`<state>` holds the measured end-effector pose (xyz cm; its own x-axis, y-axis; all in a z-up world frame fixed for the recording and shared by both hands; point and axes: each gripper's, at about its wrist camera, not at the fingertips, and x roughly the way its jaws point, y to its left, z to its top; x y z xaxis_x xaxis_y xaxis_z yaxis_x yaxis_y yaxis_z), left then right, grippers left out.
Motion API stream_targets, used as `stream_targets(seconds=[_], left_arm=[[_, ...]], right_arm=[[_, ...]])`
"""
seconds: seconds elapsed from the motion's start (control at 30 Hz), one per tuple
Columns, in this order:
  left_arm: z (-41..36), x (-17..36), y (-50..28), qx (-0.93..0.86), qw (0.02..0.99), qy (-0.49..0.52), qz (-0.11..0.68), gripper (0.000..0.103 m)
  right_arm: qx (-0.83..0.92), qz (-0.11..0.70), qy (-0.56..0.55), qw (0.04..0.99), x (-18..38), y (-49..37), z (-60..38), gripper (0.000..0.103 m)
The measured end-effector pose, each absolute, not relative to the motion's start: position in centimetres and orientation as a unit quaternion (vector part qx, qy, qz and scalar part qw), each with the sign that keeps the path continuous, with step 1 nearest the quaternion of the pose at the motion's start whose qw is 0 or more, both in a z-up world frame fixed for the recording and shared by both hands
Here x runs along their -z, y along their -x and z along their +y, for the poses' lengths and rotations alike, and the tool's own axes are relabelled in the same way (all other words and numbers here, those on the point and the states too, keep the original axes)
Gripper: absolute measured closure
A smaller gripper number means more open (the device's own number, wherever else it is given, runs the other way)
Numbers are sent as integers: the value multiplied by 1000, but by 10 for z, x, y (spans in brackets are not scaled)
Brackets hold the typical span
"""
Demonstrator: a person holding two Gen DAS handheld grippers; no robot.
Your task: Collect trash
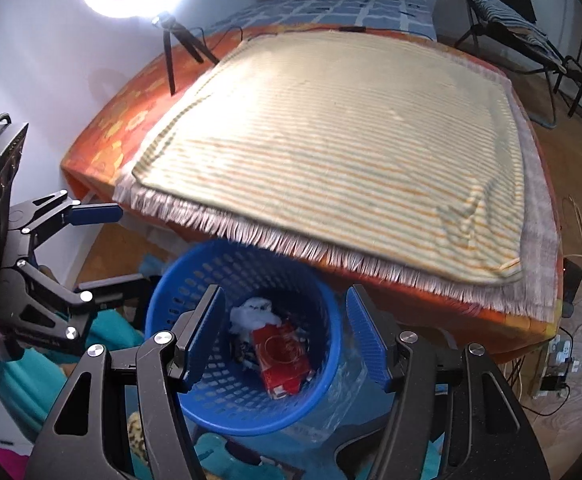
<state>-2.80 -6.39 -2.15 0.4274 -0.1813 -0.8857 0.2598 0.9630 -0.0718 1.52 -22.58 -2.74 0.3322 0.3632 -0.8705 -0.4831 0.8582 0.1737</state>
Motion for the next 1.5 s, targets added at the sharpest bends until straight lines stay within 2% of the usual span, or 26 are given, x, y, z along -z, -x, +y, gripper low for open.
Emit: stream_targets(seconds=[0.5, 0.67, 0.77, 0.87, 0.93, 1.5], left_arm=[[-51, -39, -13, 94, 889, -17, 449, 11], [-45, -43, -25, 74, 896, -6, 437, 11], [-41, -43, -30, 77, 895, 12, 440, 11], [-39, -41, -34, 71, 894, 17, 442, 9], [-38, -41, -35, 65, 895, 17, 441, 2], [-34, -43, -30, 47, 902, 22, 429, 1]], right_arm=[[-257, 454, 37, 852, -24, -61, -233, 40], [-255, 430, 32, 865, -32, -73, -233, 40], [-251, 424, 33, 869, -29, -78, -233, 33], [-252, 430, 36, 866, -23, -82, -231, 33], [-252, 432, 33, 865, -21, -82, -232, 33], [-227, 421, 27, 878, -20, -81, -240, 31]])
